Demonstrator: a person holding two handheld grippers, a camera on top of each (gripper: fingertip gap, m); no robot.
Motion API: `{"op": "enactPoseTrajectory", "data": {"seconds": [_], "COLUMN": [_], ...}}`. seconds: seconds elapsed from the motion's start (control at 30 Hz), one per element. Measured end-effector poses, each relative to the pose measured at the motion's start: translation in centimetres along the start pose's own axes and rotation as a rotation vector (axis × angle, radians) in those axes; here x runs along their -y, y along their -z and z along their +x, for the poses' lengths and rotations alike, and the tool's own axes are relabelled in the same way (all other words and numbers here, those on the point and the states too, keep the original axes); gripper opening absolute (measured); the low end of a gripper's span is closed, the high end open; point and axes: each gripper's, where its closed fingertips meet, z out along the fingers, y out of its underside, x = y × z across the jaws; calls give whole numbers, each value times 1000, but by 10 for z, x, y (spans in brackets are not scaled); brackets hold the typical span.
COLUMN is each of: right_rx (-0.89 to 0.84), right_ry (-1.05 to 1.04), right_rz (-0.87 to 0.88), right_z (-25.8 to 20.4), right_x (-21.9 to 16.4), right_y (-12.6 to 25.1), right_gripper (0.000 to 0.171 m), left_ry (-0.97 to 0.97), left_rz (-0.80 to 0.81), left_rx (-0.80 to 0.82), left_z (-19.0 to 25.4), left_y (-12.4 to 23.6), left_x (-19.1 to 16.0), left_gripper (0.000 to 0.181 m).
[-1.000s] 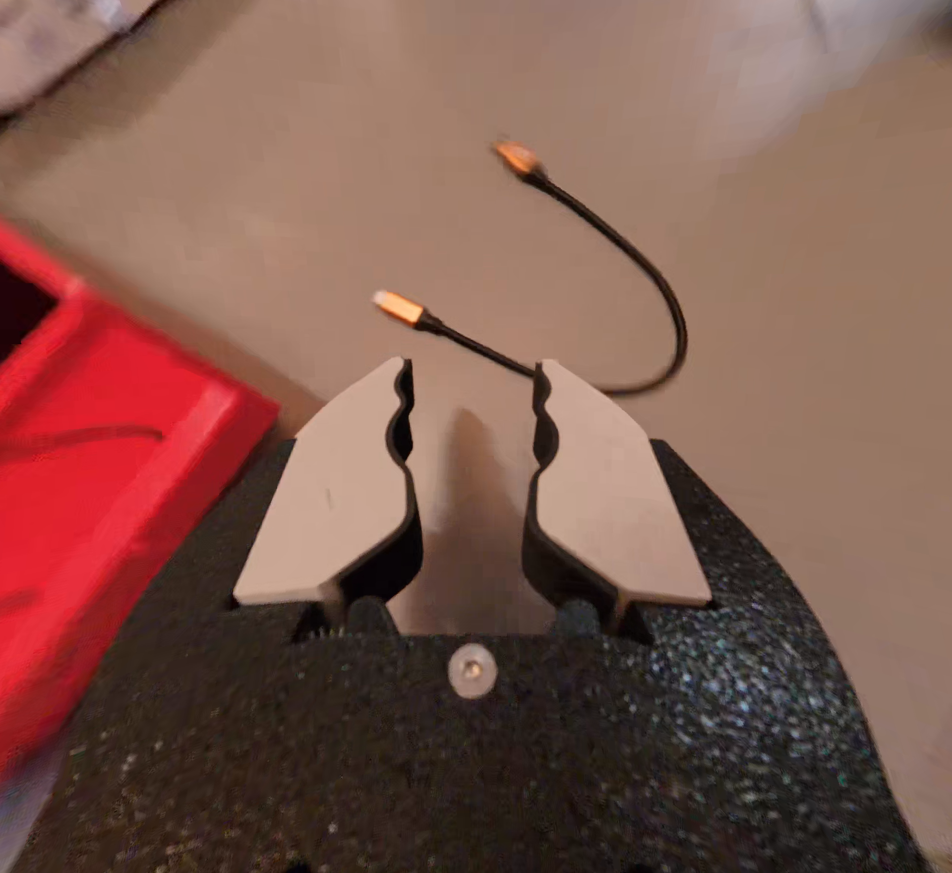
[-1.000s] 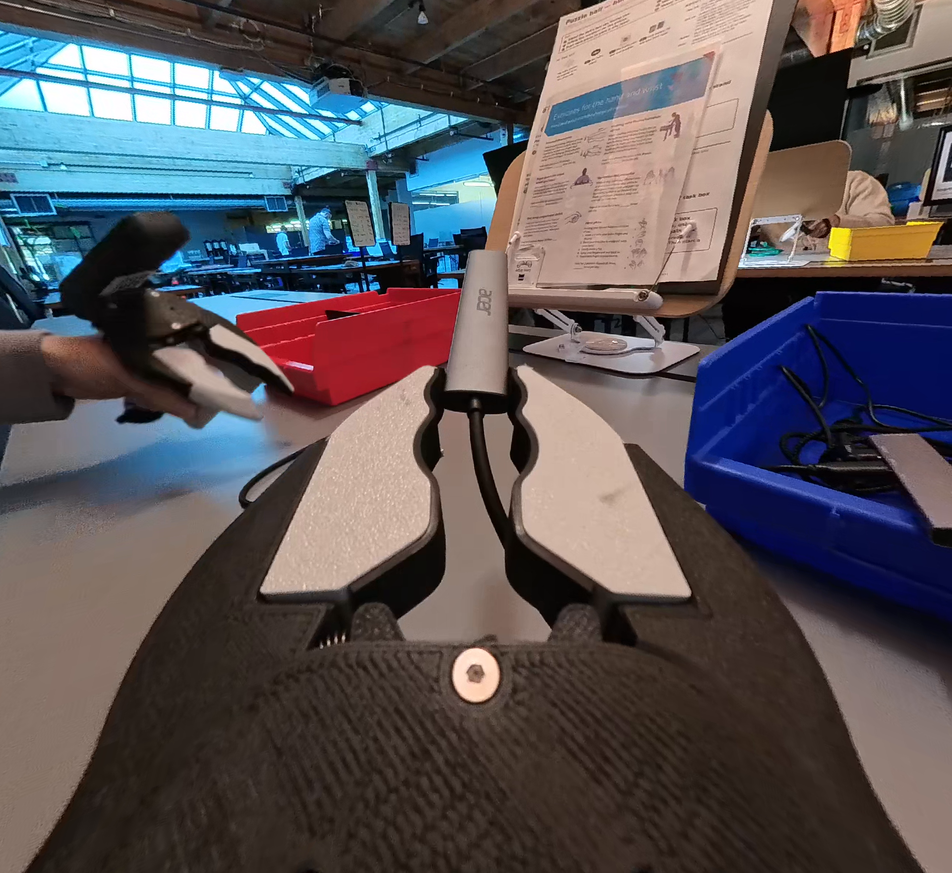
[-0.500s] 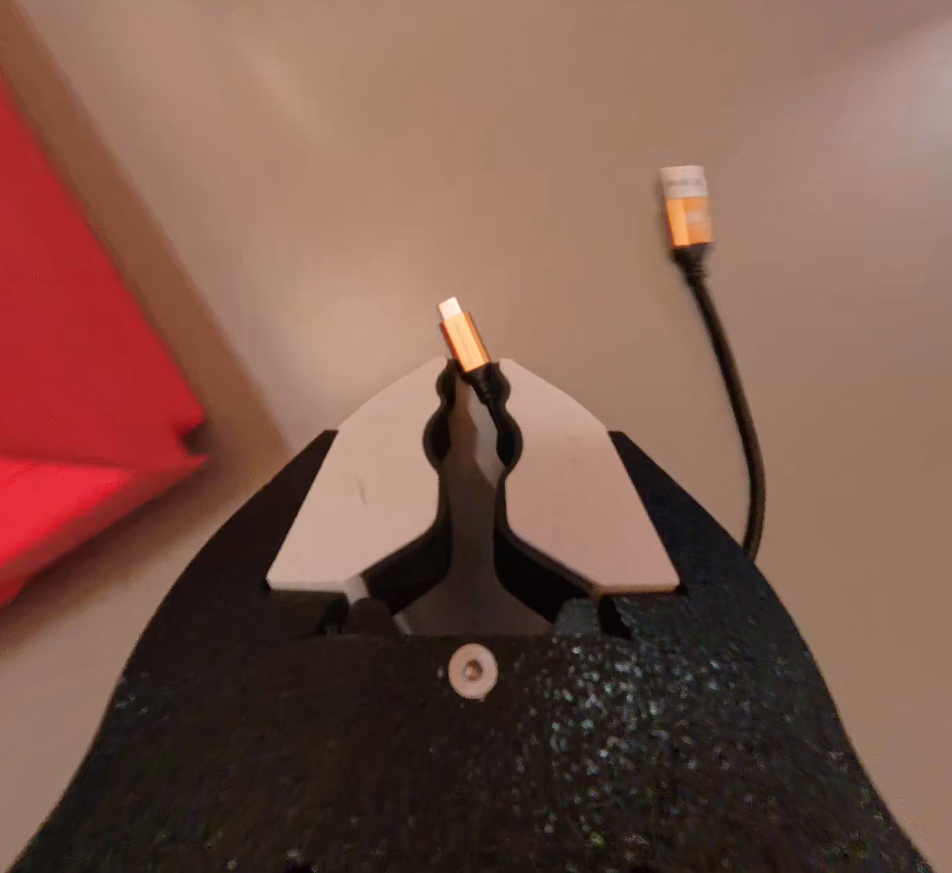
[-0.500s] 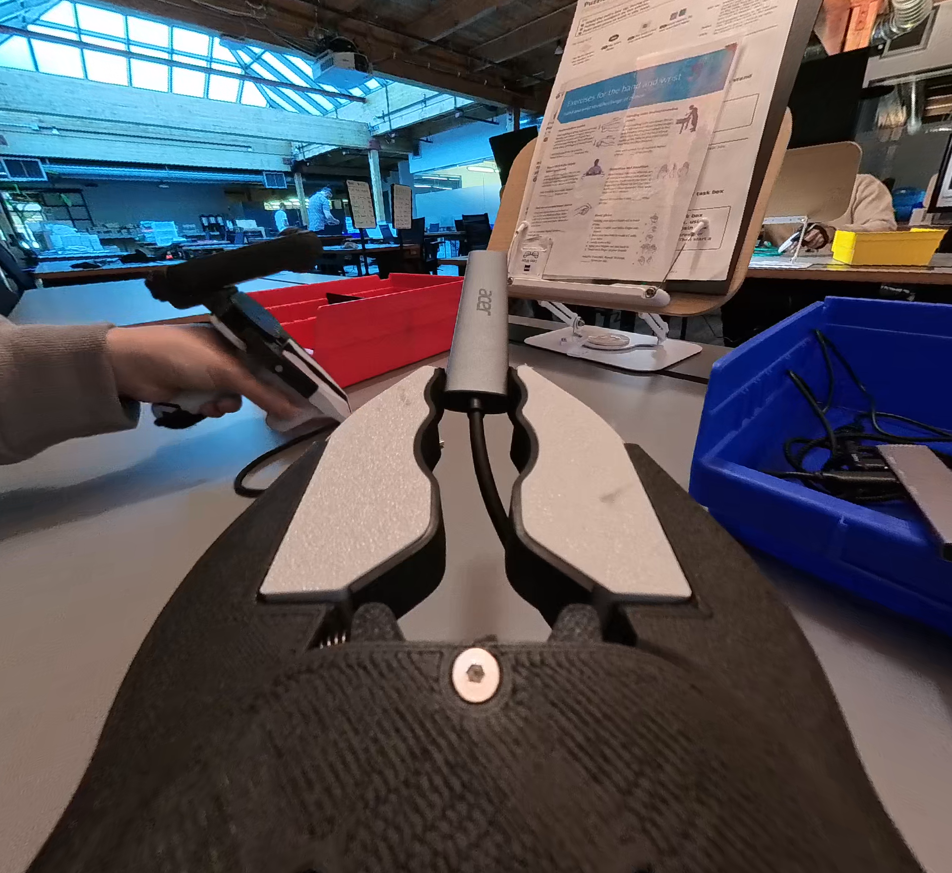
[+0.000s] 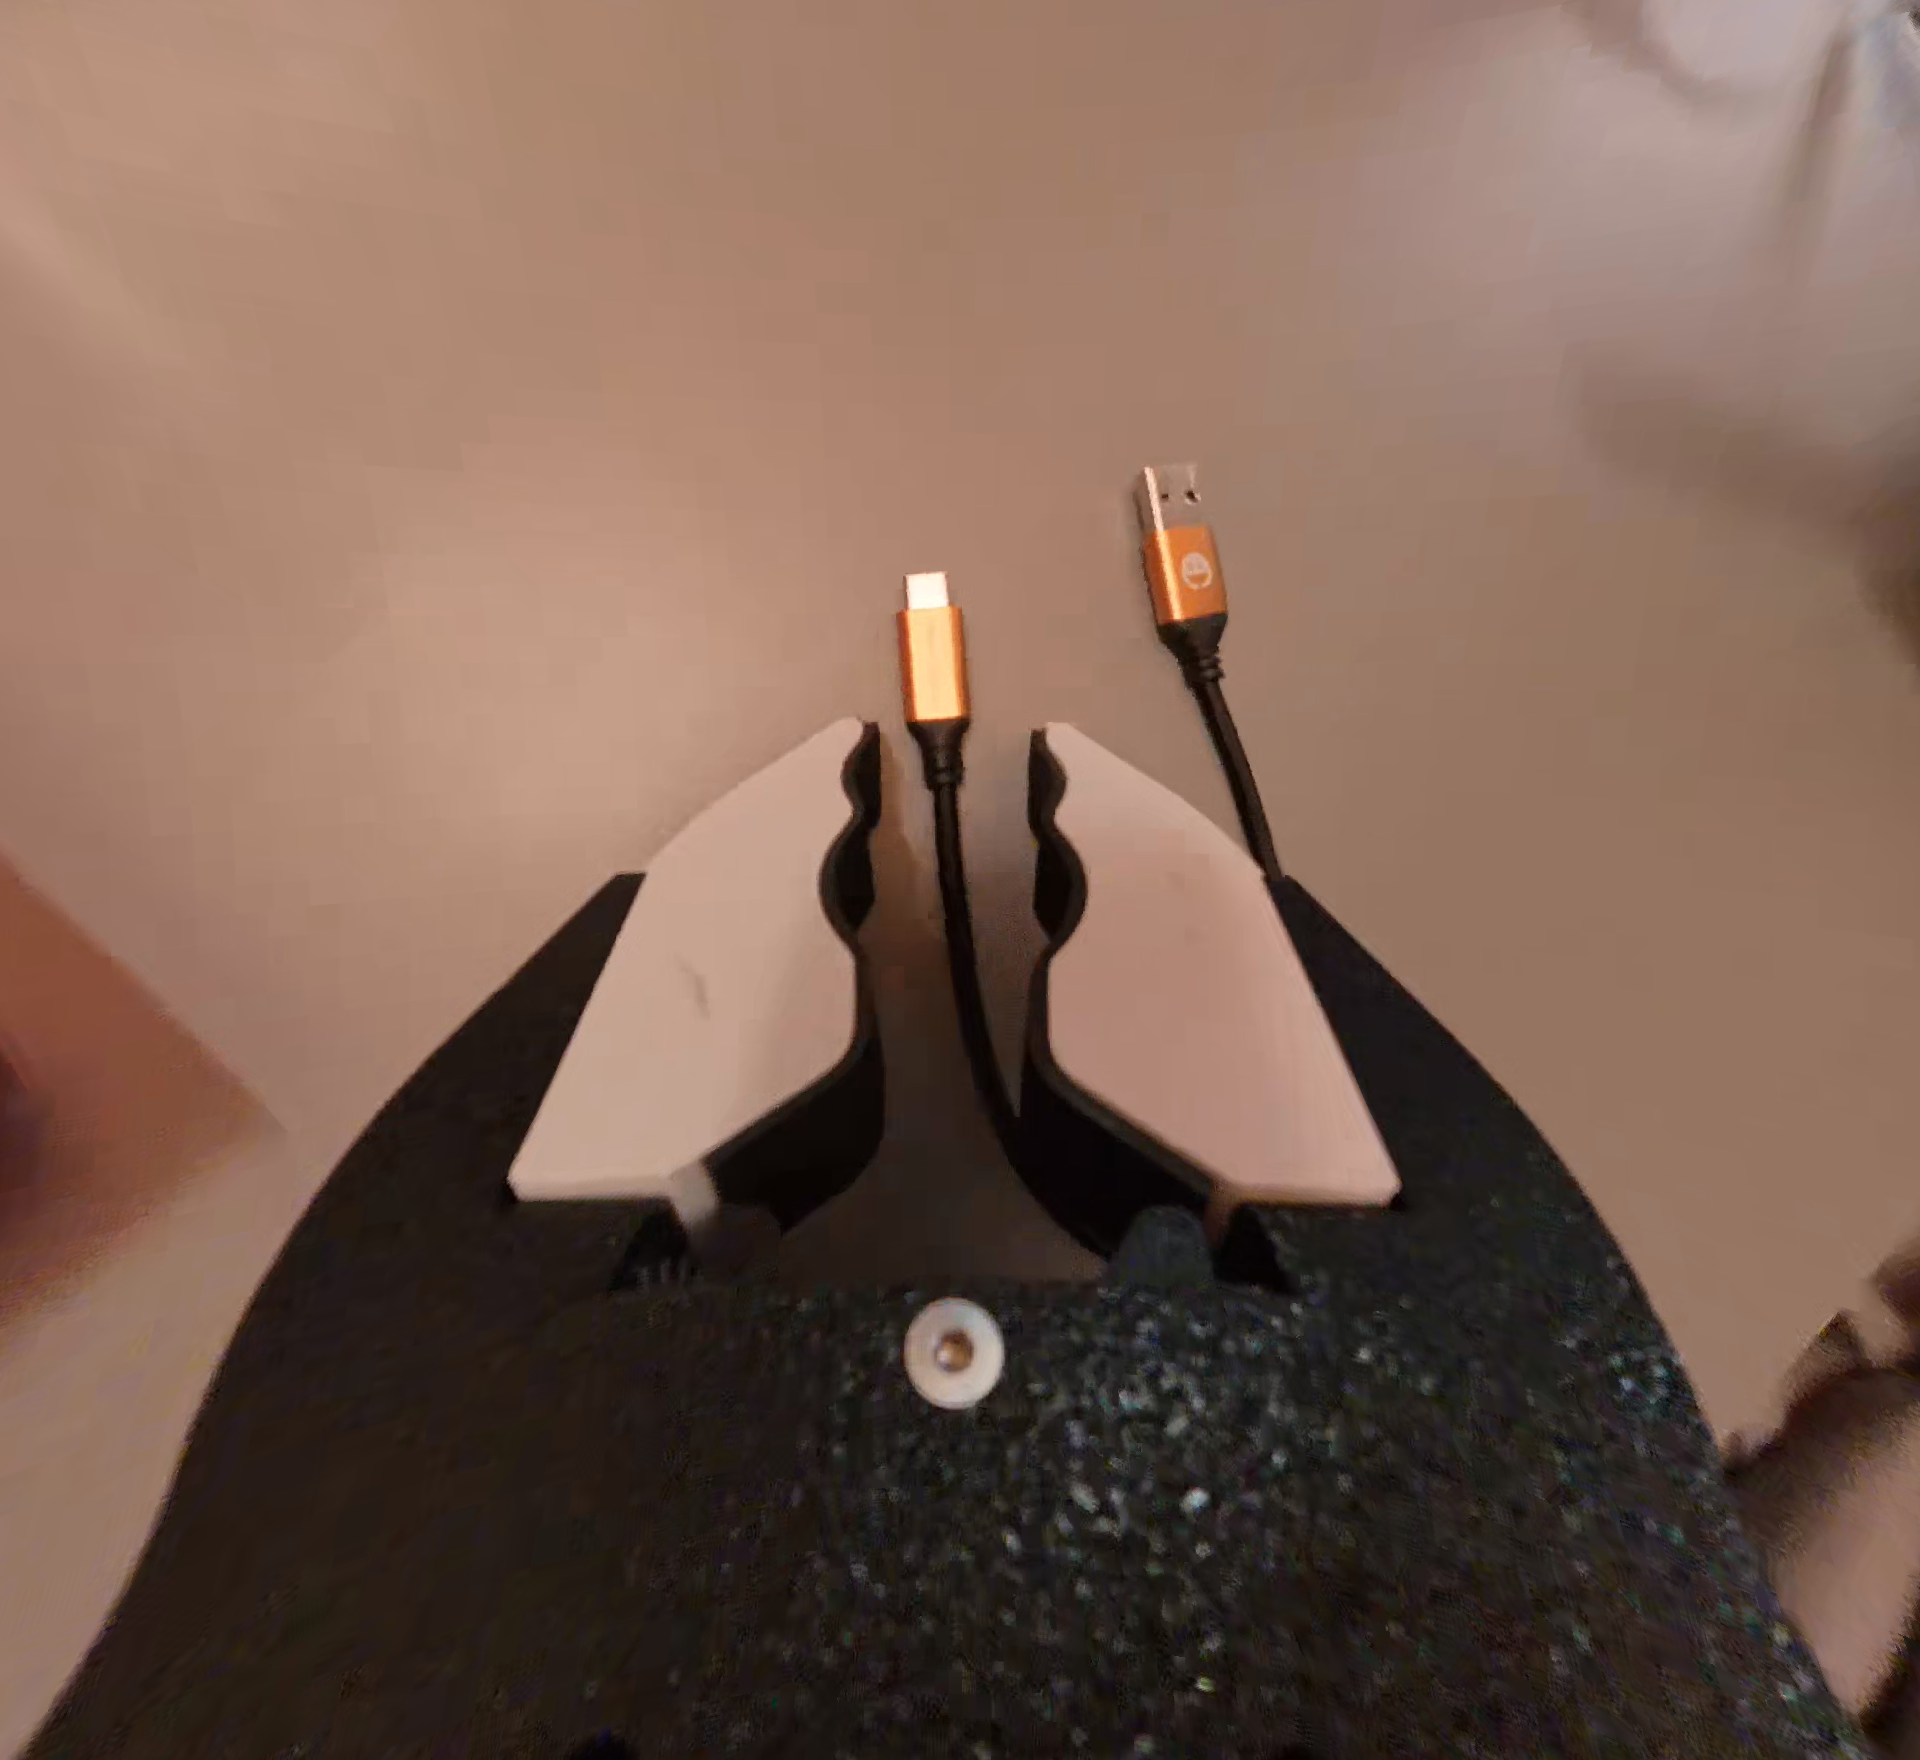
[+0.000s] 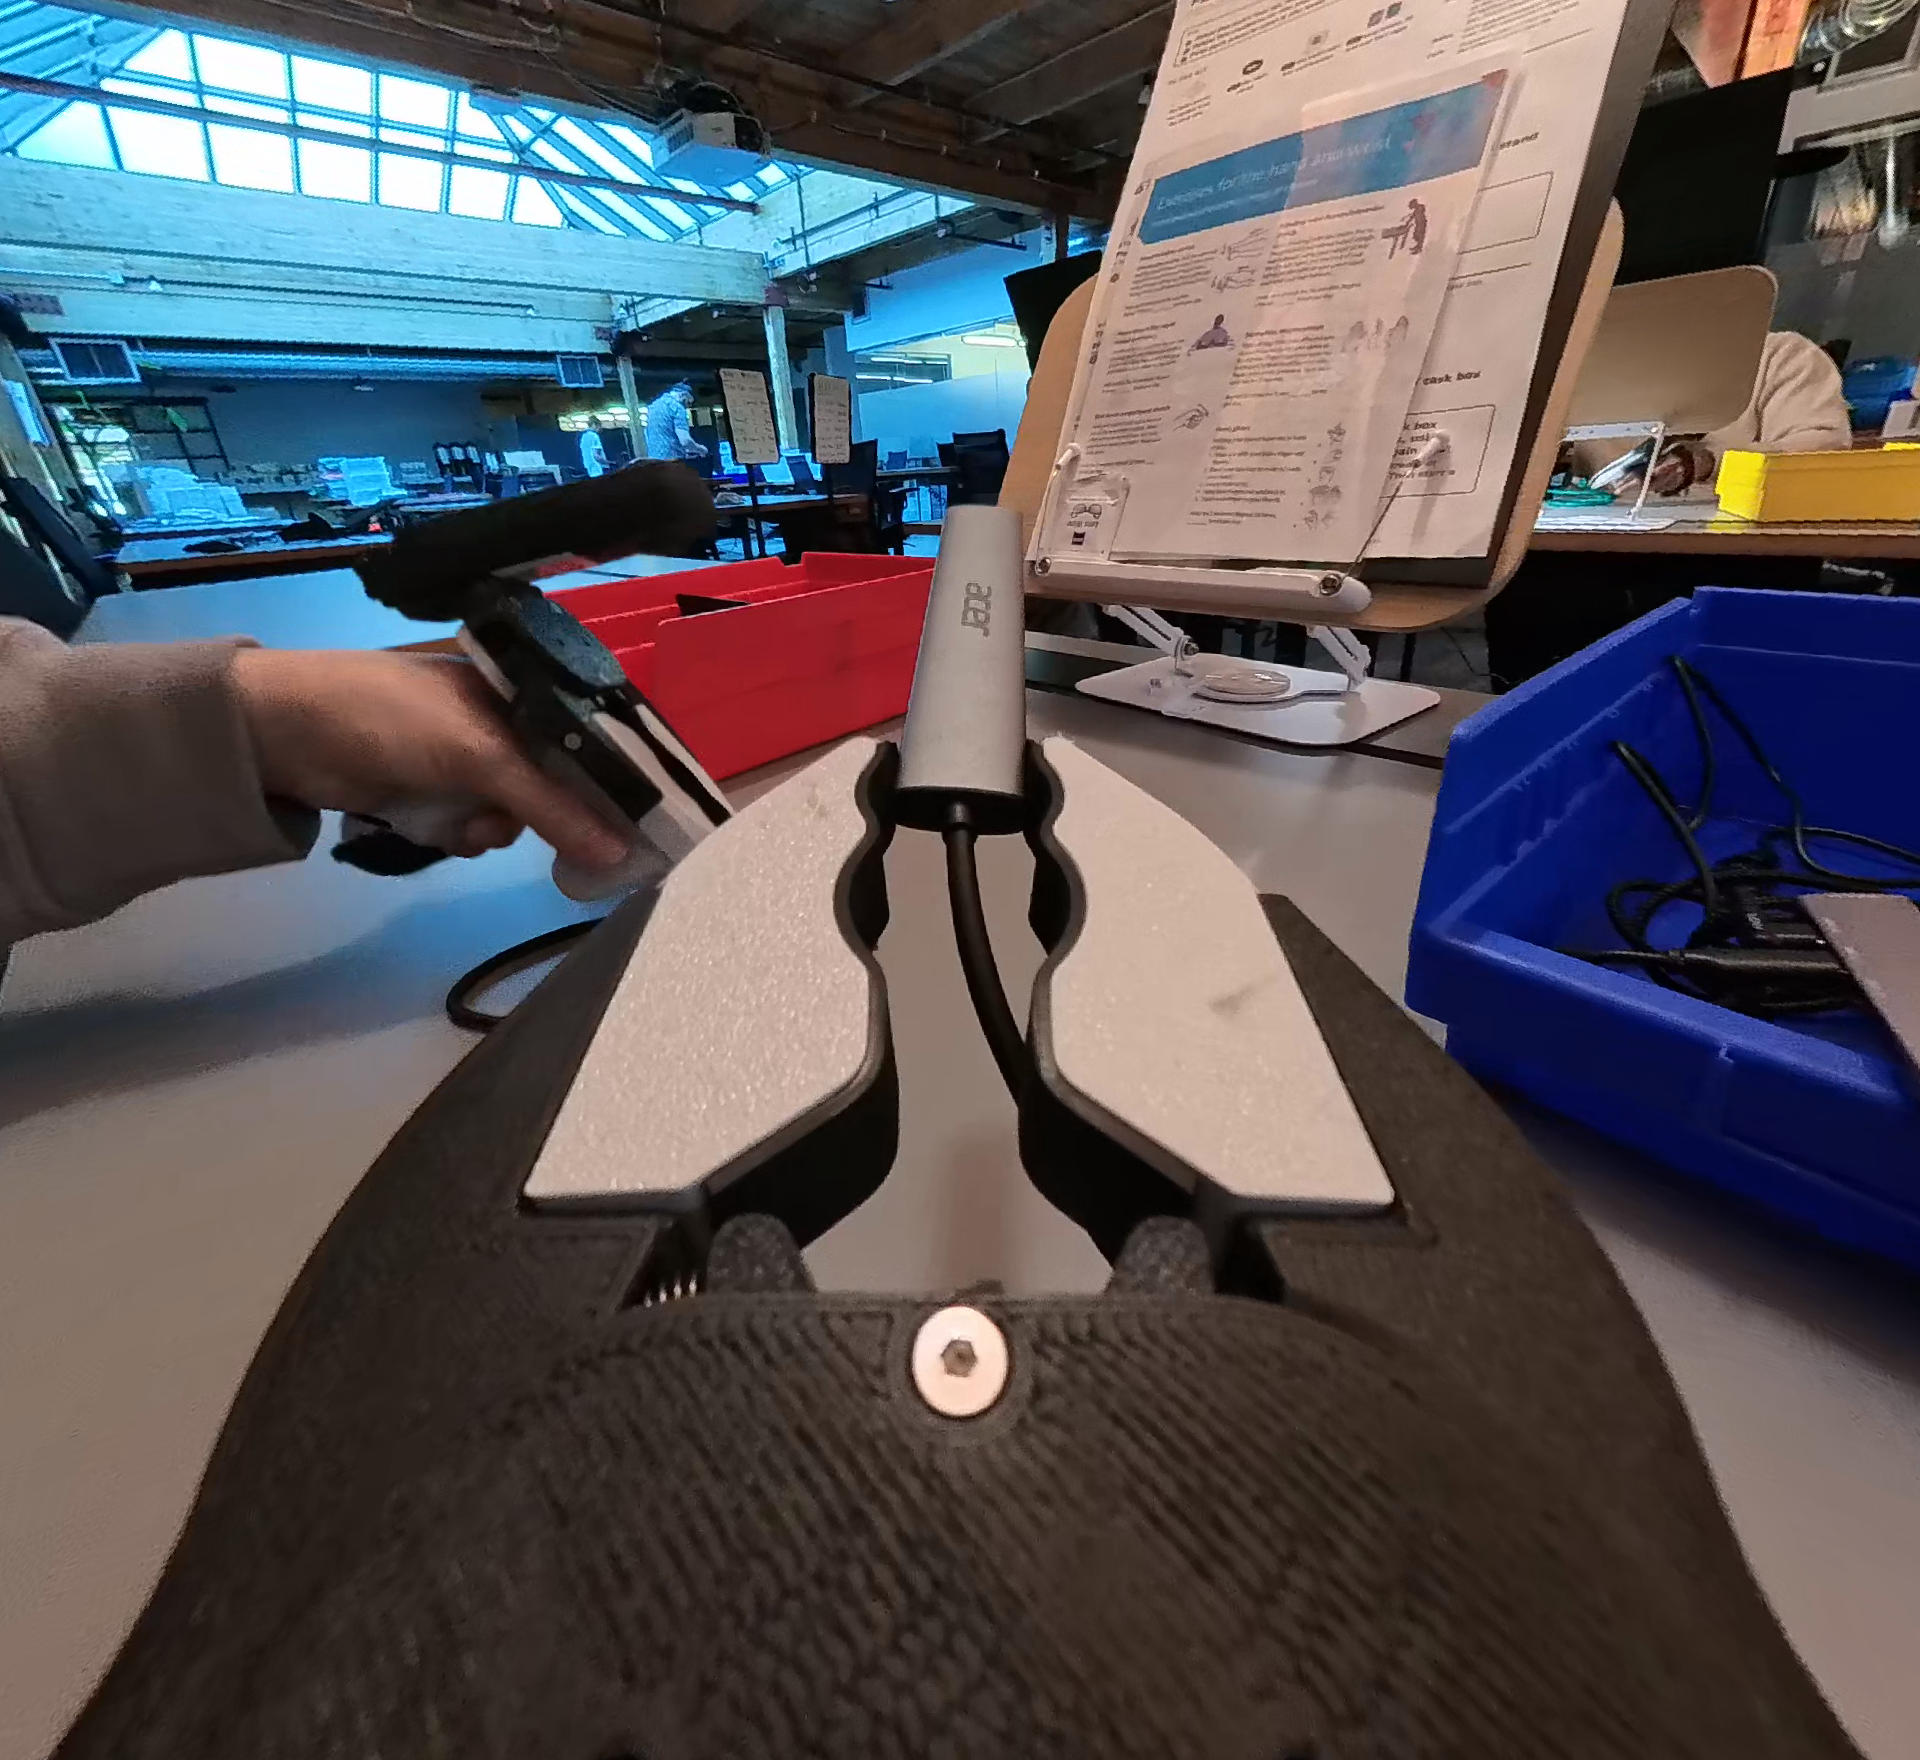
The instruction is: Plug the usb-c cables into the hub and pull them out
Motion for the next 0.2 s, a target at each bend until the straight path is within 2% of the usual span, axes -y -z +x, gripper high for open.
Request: {"op": "enactPoseTrajectory", "data": {"seconds": [0.03,0.1,0.2], "right_rx": [1,10,11], "right_ry": [5,16,23], "right_rz": [-4,-13,-26], "right_z": [-1,-3,-4], "right_x": [0,-2,-3], "right_y": [0,-2,-3], "right_gripper": [23,23,23], "left_ry": [40,70,1], "left_rz": [4,-6,-74], "left_rx": [15,25,88], "left_z": [-3,-1,0], "left_y": [2,4,-1], "left_x": [1,2,-5], "left_gripper": [26,27,29]}}
